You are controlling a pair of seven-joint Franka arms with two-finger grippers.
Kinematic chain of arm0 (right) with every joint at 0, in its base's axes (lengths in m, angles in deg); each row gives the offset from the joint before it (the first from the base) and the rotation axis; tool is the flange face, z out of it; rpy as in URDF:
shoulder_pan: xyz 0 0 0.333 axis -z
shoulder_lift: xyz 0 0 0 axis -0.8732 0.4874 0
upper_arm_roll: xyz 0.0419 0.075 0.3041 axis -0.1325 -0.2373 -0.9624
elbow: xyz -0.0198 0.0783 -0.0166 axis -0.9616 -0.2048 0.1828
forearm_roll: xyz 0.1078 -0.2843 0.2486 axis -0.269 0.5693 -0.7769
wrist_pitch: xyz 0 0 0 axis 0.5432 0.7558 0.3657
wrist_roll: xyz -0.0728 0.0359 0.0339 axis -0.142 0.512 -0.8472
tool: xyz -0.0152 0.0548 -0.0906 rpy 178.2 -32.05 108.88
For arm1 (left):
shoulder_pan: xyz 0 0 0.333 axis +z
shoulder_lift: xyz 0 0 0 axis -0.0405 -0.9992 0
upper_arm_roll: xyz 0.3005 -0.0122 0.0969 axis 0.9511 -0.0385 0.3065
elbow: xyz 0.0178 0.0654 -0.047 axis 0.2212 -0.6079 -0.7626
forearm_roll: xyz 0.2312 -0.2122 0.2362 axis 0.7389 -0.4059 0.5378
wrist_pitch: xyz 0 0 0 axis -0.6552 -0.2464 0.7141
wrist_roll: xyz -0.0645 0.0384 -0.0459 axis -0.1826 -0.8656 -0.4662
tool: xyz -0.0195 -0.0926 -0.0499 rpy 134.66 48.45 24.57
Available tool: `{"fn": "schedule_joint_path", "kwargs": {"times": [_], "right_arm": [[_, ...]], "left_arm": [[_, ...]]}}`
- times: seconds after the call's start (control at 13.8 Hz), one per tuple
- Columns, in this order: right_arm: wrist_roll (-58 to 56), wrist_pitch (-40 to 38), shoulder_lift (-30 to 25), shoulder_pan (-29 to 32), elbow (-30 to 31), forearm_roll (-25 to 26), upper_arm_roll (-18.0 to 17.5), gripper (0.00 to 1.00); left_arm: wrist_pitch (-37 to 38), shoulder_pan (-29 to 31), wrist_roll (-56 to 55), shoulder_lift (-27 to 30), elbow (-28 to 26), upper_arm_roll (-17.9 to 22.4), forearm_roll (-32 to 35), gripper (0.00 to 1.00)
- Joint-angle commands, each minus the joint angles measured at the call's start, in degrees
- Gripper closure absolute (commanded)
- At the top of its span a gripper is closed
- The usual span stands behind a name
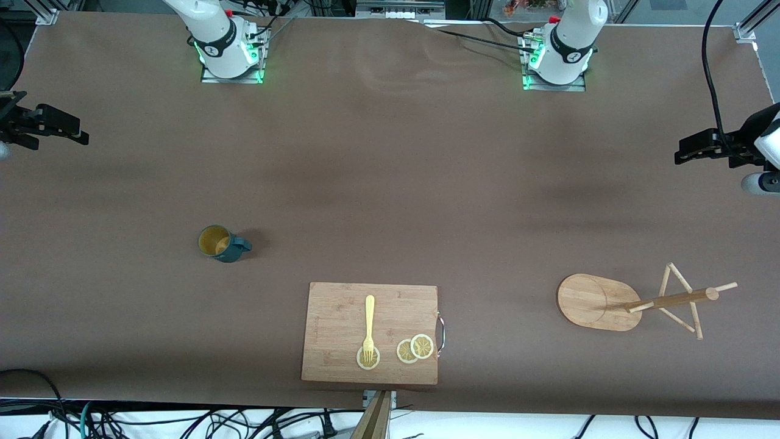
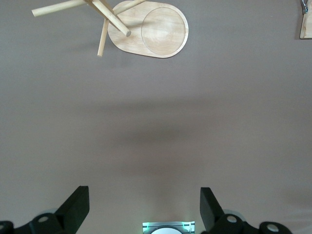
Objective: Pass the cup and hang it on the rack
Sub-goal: 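Move the right gripper toward the teal mug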
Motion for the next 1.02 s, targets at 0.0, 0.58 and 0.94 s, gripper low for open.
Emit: {"fn": "schedule_joint_path", "kwargs": {"times": [0.0,0.58,0.94], "right_arm": [[-0.33,-0.97,-0.68,-0.26,-0.62,0.4,-0.41,0.0],[-0.24,-1.06,-0.51,-0.17,-0.8,0.84,-0.33,0.0],[-0.15,-3.34,0.72,-2.88,-0.53,3.81,-0.59,0.0]], "left_arm": [[0.15,-0.21,-0.52,-0.65,1.52,-0.03,0.68,0.0],[0.15,-0.21,-0.52,-0.65,1.61,-0.03,0.68,0.0],[0.15,-0.3,-0.52,-0.65,1.61,-0.03,0.68,0.0]]}}
